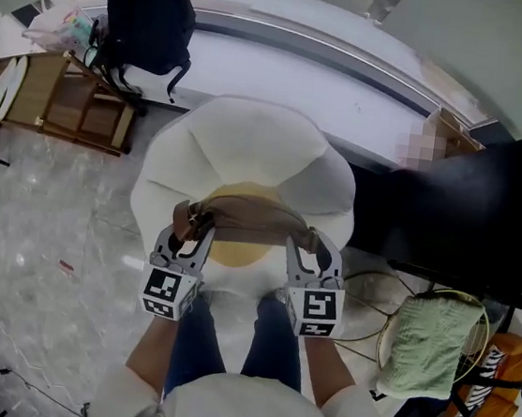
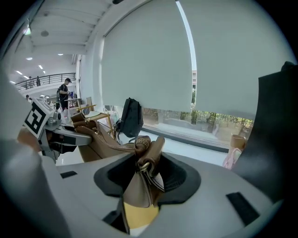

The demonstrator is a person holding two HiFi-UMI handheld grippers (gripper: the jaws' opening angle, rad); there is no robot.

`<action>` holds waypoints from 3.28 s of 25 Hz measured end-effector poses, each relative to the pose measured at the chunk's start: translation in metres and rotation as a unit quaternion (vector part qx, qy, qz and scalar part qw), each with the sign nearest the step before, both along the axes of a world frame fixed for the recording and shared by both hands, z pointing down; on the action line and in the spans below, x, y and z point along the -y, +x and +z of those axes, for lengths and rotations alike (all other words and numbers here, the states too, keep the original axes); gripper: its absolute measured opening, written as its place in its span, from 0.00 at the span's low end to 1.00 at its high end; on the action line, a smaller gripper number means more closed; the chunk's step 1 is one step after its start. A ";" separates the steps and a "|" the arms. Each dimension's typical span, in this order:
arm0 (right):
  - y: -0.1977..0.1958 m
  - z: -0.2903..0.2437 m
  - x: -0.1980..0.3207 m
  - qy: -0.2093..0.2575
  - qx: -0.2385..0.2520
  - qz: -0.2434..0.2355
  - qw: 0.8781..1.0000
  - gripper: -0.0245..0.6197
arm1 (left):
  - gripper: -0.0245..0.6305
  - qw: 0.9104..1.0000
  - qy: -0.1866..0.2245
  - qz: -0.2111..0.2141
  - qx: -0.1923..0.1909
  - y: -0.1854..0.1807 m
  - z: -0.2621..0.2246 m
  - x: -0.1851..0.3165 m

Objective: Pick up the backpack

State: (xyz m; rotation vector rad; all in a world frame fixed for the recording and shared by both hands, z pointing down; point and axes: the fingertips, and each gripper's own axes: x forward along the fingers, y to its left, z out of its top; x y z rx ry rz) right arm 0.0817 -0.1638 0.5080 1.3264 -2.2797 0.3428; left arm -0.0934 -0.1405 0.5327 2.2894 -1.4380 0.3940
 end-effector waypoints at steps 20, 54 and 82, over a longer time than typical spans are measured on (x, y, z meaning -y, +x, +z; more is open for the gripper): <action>0.009 -0.199 -0.031 0.125 0.032 0.013 0.992 0.31 | 0.24 0.995 0.098 0.021 0.001 0.005 -0.194 -0.018; 0.035 -0.322 -0.040 0.230 0.102 0.050 0.967 0.31 | 0.23 0.977 0.208 0.049 0.001 0.027 -0.329 -0.012; 0.043 -0.332 -0.057 0.222 0.117 0.068 0.966 0.31 | 0.23 0.976 0.208 0.070 -0.005 0.035 -0.345 -0.026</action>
